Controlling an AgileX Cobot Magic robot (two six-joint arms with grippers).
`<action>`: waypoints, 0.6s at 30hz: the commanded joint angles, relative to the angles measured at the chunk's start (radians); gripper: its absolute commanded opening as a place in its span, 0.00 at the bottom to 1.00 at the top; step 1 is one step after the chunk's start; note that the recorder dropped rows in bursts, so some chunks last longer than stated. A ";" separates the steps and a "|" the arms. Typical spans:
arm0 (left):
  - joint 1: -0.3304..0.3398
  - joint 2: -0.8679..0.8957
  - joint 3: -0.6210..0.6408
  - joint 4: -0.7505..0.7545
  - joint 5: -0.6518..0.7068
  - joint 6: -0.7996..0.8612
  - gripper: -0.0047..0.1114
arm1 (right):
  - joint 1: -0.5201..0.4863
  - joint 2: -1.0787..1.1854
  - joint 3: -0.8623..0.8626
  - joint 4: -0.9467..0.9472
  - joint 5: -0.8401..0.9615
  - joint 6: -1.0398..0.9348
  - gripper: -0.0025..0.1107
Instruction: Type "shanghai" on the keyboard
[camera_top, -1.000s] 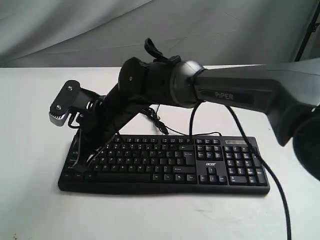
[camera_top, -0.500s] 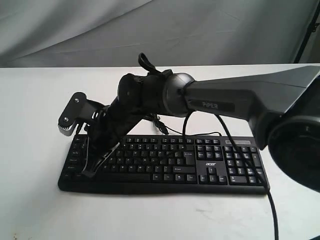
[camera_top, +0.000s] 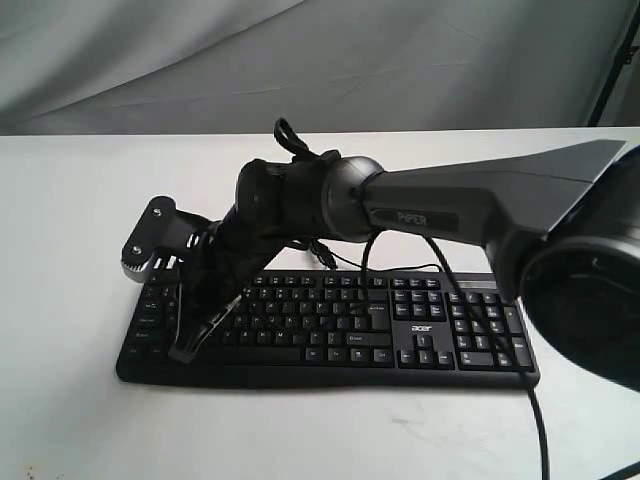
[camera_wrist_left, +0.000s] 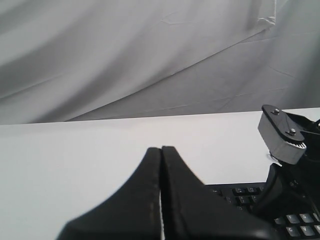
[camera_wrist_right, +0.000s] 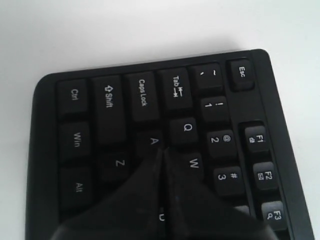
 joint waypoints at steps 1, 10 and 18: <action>-0.006 -0.002 0.002 0.000 -0.006 -0.003 0.04 | 0.003 0.009 -0.006 0.006 0.017 0.002 0.02; -0.006 -0.002 0.002 0.000 -0.006 -0.003 0.04 | 0.001 -0.026 -0.006 -0.011 0.028 -0.001 0.02; -0.006 -0.002 0.002 0.000 -0.006 -0.003 0.04 | -0.058 -0.182 0.082 -0.048 0.110 0.014 0.02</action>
